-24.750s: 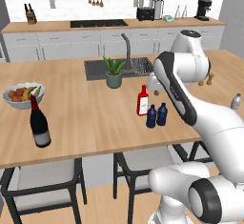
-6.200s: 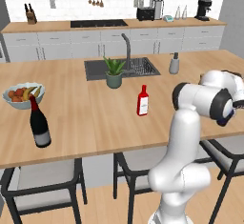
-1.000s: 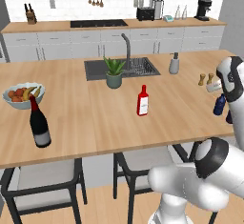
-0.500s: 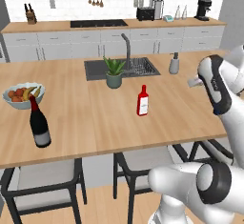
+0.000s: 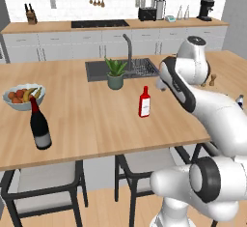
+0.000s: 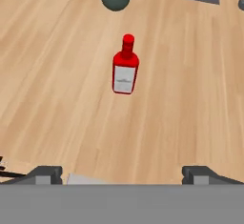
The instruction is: Move the plastic bottles in the middle to the plastics group, and the glass bottles in the middle to the glass group.
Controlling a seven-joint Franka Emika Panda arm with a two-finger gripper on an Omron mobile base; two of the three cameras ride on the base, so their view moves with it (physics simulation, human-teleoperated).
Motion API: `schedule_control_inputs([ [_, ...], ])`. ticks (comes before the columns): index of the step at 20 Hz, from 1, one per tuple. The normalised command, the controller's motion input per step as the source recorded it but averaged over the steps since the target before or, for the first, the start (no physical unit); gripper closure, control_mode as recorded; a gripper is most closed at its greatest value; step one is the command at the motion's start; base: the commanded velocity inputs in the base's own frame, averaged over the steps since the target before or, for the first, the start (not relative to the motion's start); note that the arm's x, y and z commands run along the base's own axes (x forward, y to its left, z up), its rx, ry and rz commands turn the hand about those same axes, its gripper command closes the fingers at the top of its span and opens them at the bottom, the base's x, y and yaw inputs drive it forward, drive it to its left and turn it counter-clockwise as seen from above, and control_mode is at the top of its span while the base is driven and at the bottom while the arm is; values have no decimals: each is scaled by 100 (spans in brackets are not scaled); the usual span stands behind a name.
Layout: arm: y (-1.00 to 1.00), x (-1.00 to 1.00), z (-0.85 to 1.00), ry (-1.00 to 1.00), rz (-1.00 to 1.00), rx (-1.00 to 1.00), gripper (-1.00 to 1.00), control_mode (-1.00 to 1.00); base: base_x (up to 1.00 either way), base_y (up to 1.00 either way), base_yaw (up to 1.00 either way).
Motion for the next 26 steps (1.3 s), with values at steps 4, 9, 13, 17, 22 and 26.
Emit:
schedule_control_inputs([
  [4,4,45,-20,15,0,4,-100,-100,0,0,0],
  [9,0,72,-53,0,0,3,-100,-100,0,0,0],
  [13,3,56,-54,-4,0,0,-100,-100,0,0,0],
  [17,8,32,-36,-10,0,0,-100,-100,0,0,0],
  [22,16,2,-1,-11,-3,1,-100,-100,0,0,0],
  [26,18,14,0,-7,-5,1,-100,-100,0,0,0],
])
